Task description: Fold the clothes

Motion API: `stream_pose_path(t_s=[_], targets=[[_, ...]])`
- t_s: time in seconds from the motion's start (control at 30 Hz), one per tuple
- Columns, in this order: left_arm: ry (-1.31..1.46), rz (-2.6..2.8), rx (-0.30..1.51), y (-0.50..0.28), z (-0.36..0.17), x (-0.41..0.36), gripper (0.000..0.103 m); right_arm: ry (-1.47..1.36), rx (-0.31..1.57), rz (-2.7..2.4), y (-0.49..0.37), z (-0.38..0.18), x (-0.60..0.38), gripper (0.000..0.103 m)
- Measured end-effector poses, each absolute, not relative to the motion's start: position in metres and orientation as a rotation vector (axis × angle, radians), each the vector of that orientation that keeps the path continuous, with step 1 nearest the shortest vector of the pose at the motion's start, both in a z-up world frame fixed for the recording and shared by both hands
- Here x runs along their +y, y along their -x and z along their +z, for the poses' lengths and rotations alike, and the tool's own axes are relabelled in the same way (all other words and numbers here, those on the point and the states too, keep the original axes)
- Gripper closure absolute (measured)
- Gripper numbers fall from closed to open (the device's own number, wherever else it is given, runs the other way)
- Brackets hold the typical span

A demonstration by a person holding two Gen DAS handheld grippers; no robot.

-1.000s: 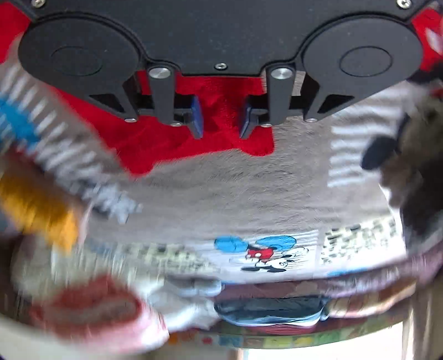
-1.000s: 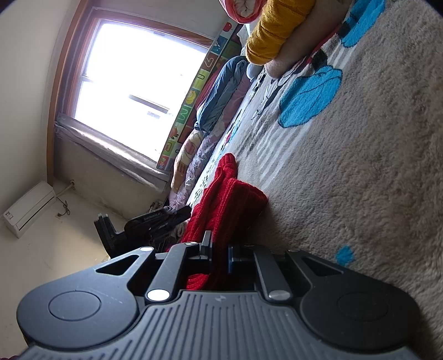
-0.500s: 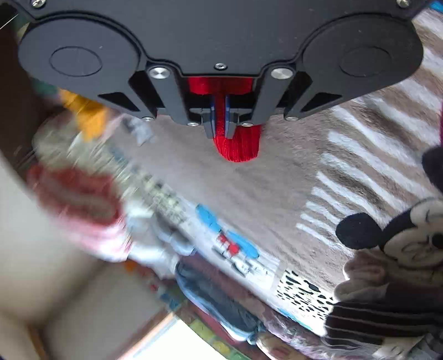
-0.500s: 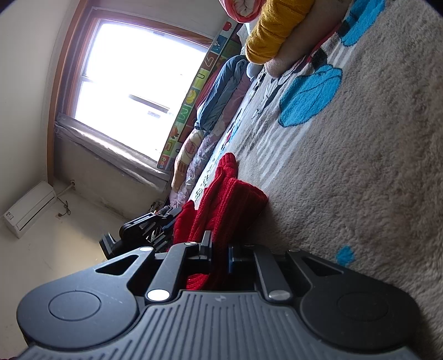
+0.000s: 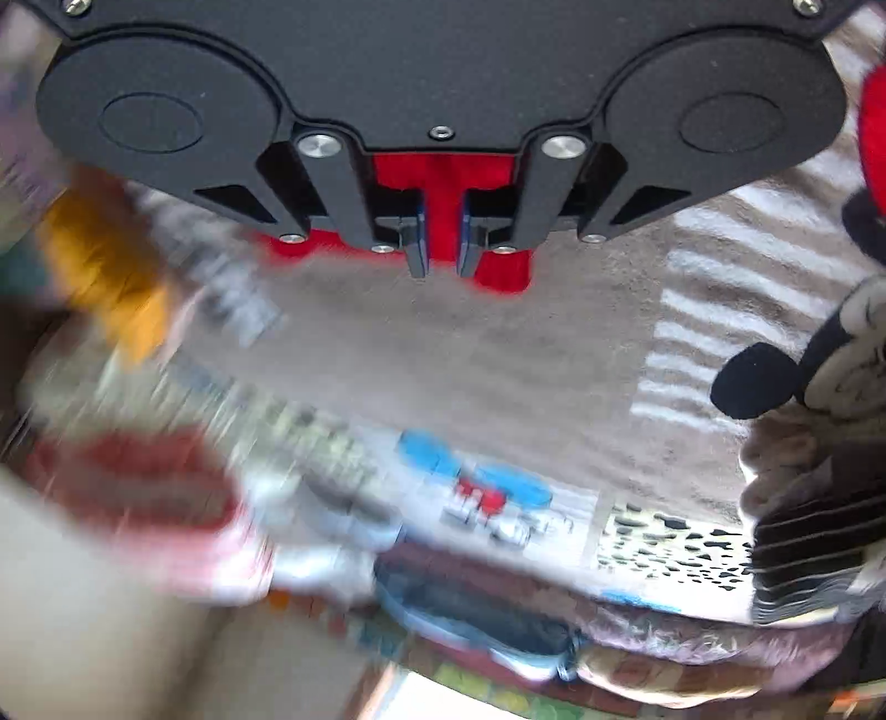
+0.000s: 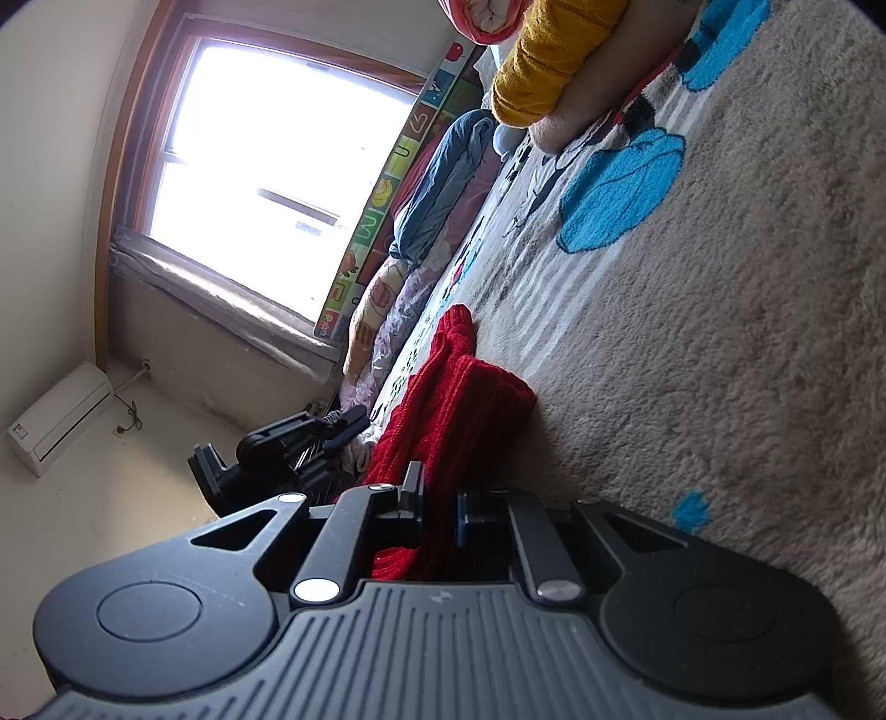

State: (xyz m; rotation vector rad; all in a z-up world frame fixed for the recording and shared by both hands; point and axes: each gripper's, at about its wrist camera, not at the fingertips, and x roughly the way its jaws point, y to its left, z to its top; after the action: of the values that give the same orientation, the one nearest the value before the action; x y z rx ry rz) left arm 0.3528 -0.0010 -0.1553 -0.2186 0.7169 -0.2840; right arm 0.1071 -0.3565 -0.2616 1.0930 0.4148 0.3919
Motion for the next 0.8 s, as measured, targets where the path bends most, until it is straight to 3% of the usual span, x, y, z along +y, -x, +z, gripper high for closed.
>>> stream_pose_path(t_s=[0.1, 0.2, 0.57, 0.8], targets=[[0.094, -0.269, 0.743, -0.357, -0.165, -0.019, 0.096, -1.091, 0.414, 0.394, -0.108, -0.262, -0.356, 0.091], [0.144, -0.308, 0.677, -0.335, -0.142, -0.005, 0.096, -1.091, 0.414, 0.396, -0.108, -0.262, -0.356, 0.091], [-0.016, -0.352, 0.562, -0.146, -0.128, 0.011, 0.096, -1.097, 0.401, 0.414, -0.107, -0.261, -0.357, 0.086], [-0.005, -0.403, 0.537, -0.080, -0.140, 0.008, 0.096, -1.122, 0.399, 0.436, -0.108, -0.261, -0.360, 0.080]])
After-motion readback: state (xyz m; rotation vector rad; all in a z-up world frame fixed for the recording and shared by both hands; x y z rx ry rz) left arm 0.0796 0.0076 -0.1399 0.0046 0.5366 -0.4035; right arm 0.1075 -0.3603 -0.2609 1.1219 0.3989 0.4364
